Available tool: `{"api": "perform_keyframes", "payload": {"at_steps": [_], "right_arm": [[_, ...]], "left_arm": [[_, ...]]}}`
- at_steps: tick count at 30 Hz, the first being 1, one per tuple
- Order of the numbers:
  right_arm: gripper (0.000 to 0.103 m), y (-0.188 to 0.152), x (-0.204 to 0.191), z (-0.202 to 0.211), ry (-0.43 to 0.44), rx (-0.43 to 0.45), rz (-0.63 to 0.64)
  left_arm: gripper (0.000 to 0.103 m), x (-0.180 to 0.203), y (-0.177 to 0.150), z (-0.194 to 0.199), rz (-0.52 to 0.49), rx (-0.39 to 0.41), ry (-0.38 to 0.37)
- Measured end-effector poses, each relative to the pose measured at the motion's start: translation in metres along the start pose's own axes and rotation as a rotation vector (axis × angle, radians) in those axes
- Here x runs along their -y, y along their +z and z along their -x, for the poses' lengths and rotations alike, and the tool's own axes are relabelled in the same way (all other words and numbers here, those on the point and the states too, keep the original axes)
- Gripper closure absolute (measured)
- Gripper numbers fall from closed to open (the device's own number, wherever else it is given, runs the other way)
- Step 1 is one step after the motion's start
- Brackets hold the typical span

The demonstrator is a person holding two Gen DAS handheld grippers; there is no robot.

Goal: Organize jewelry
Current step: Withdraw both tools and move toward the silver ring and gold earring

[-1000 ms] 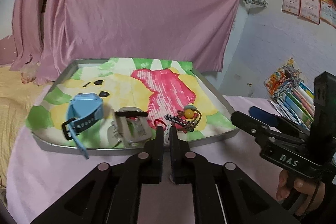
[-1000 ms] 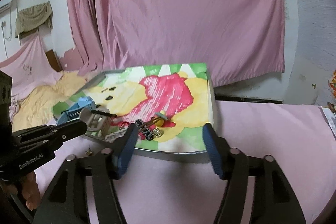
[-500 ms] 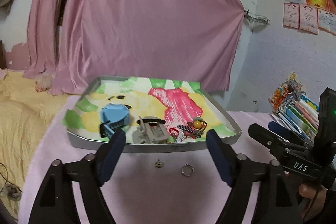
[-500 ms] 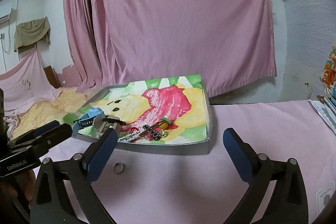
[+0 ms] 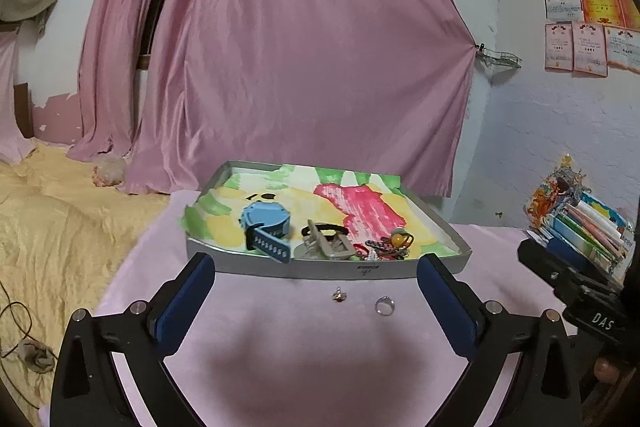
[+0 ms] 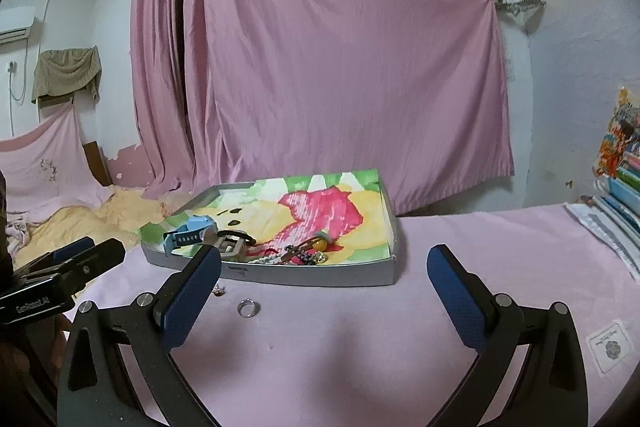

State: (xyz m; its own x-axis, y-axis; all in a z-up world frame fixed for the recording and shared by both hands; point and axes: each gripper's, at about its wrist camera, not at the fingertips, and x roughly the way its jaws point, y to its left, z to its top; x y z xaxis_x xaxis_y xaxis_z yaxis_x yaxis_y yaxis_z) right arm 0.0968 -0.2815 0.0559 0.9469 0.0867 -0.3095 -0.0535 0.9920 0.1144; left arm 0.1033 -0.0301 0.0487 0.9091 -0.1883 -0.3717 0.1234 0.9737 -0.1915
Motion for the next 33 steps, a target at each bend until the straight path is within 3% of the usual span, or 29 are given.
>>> {"api": "perform_keyframes", "payload": {"at_steps": [6,22,28,33], "right_arm": [[0.002,-0.005,-0.007,0.013,-0.01,0.022,0.022],[0.002,-0.012,-0.017,-0.001,-0.013,-0.049,0.051],[0.002,-0.011,-0.018,-0.02,-0.046,-0.126,0.086],[0.002,-0.009,-0.014,-0.042,0.006,-0.232,0.098]], "left_arm": [[0.001,-0.008,-0.006,0.005,0.004,-0.005,0.017],[0.001,-0.016,-0.01,-0.008,-0.011,-0.048,0.041],[0.001,-0.017,-0.009,-0.019,-0.019,-0.091,0.043],[0.001,-0.018,-0.009,-0.035,-0.029,-0.173,0.033]]}}
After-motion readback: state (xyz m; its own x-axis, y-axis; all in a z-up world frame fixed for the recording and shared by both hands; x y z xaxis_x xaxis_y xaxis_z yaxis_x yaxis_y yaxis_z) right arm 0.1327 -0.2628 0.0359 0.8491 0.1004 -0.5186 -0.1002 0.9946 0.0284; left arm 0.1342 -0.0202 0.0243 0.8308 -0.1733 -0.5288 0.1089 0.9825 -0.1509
